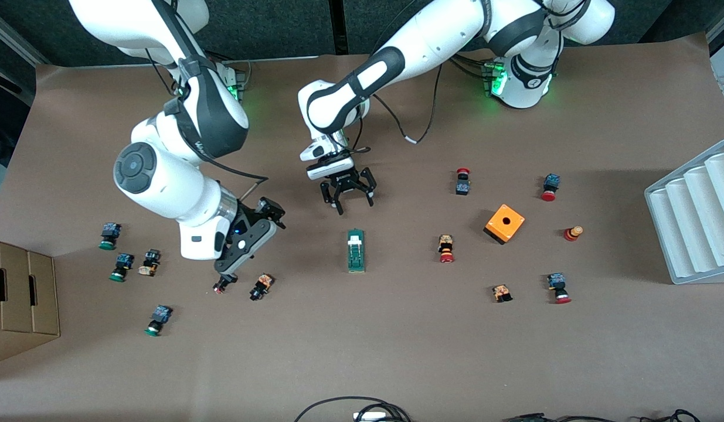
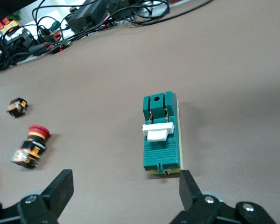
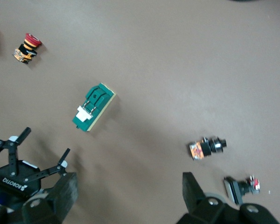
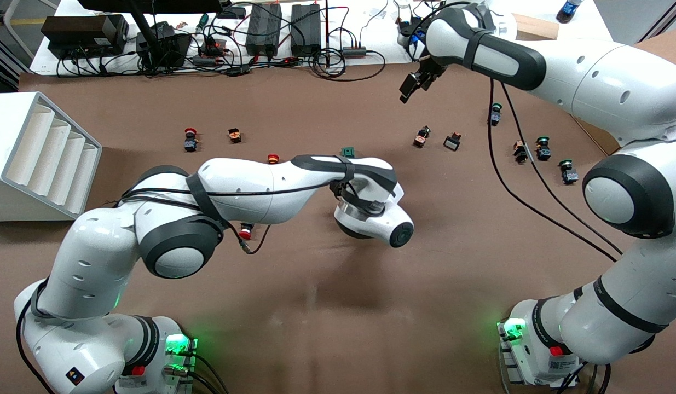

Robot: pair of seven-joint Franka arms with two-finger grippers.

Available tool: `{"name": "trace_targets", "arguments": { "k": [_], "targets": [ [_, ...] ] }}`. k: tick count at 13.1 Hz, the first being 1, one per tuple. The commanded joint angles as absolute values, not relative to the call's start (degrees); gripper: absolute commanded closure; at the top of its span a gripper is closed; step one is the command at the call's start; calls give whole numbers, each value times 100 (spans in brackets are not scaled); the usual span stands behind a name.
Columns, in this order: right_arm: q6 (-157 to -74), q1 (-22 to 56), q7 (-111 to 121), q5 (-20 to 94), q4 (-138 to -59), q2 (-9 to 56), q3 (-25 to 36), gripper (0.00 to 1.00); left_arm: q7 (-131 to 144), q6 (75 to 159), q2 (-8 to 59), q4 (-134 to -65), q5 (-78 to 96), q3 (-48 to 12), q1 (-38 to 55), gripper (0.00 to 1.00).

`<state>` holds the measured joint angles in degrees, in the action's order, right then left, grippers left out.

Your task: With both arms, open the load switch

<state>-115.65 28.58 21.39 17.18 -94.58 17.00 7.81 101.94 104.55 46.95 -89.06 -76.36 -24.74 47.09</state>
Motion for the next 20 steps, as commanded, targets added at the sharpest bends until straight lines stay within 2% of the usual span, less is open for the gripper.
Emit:
{"name": "trace_targets", "arguments": {
  "k": [1,8,12,15,17,20],
  "targets": [
    [-11128,2524,1769,1793,-9457,1477,738,0,9284,10406,4412,-8991,-7217,-2470,4685,0],
    [-10091,1574,1573,1740,-9457,1354,738,0,6632,10652,3780,-9009,-6181,-2514,4114,0],
    [-9958,1520,996,1496,-9501,1196,738,0,5216,10907,3341,-8974,-5320,-2514,3640,0],
    [-9660,1696,773,864,-9098,1230,747,0,4241,11108,2972,-8947,-4363,-2514,3166,0],
    [-9607,1679,782,555,-8913,1257,782,0,3484,11083,2866,-8642,-3572,-2496,2867,0],
    [-9493,1233,721,414,-9000,1099,573,0,2622,11065,2620,-8455,-2482,-2505,2217,0]
  ]
}}
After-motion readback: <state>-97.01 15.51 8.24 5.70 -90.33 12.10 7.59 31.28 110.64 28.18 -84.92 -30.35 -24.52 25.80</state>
